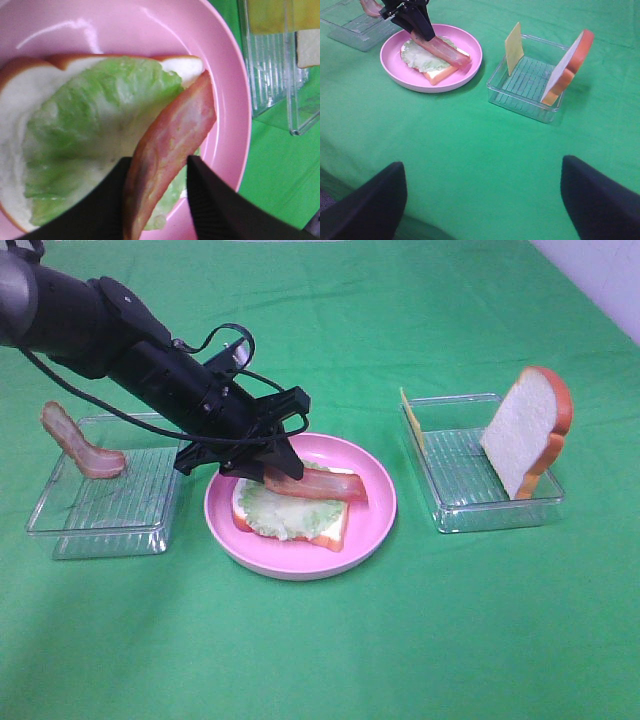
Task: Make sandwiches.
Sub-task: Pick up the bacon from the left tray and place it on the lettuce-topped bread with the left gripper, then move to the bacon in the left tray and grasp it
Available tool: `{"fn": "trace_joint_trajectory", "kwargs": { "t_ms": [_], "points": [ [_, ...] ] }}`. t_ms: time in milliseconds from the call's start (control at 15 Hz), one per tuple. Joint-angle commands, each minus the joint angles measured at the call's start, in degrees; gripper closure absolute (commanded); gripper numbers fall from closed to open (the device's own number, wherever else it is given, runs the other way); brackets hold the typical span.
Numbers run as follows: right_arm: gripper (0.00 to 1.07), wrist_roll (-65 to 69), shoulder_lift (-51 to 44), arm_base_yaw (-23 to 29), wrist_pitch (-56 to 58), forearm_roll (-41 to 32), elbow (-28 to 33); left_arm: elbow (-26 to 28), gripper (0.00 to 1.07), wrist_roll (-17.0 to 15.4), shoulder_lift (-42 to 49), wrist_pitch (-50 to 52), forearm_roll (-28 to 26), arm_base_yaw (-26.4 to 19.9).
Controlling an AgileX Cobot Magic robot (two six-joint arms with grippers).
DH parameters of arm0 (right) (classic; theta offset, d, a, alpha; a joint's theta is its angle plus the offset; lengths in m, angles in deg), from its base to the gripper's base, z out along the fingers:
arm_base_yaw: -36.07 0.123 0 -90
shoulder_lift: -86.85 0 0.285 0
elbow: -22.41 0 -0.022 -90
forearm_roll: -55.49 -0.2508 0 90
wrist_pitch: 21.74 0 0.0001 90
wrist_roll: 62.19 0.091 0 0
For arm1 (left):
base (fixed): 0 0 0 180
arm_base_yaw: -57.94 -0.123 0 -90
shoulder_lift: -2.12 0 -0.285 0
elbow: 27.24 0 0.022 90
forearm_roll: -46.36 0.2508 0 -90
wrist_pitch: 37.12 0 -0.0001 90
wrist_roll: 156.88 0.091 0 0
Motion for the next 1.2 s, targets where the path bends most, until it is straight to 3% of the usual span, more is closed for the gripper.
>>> {"fn": "trace_joint_trajectory", "kwargs": {
  "t_ms": [67, 267, 333, 467, 600, 1067, 1200],
  "points": [
    [0.28, -0.6, -0.9, 0.0, -0.6, 0.0, 0.3, -0.1, 0.40, -1.6, 2.1, 0.7, 4.0, 0.1],
    [0.29, -0.6, -0.9, 0.0, -0.6, 0.0, 0.3, -0.1, 0.39, -7.2, 7.6, 2.1, 14.0, 0.1],
    [0.29, -0.6, -0.9, 0.0, -0.6, 0.0, 0.3, -0.1, 0.39, -13.3, 11.9, 1.5, 22.1, -0.3],
    [0.29, -0.6, -0.9, 0.0, -0.6, 0.0, 0.3, -0.1, 0.39, -23.1, 16.4, -1.1, 28.1, -2.6],
    [0.29, -0.6, -0.9, 0.0, -0.6, 0.0, 0.3, -0.1, 0.39, -27.0, 19.0, -3.7, 31.1, -4.9],
    [0.29, -0.6, -0.9, 0.0, -0.6, 0.0, 0.3, 0.0, 0.39, -33.1, 22.1, -12.9, 48.0, -13.9],
    [0.29, -0.6, -0.9, 0.0, -0.6, 0.0, 0.3, 0.0, 0.39, -33.1, 21.8, -12.9, 50.0, -16.0]
  ]
}}
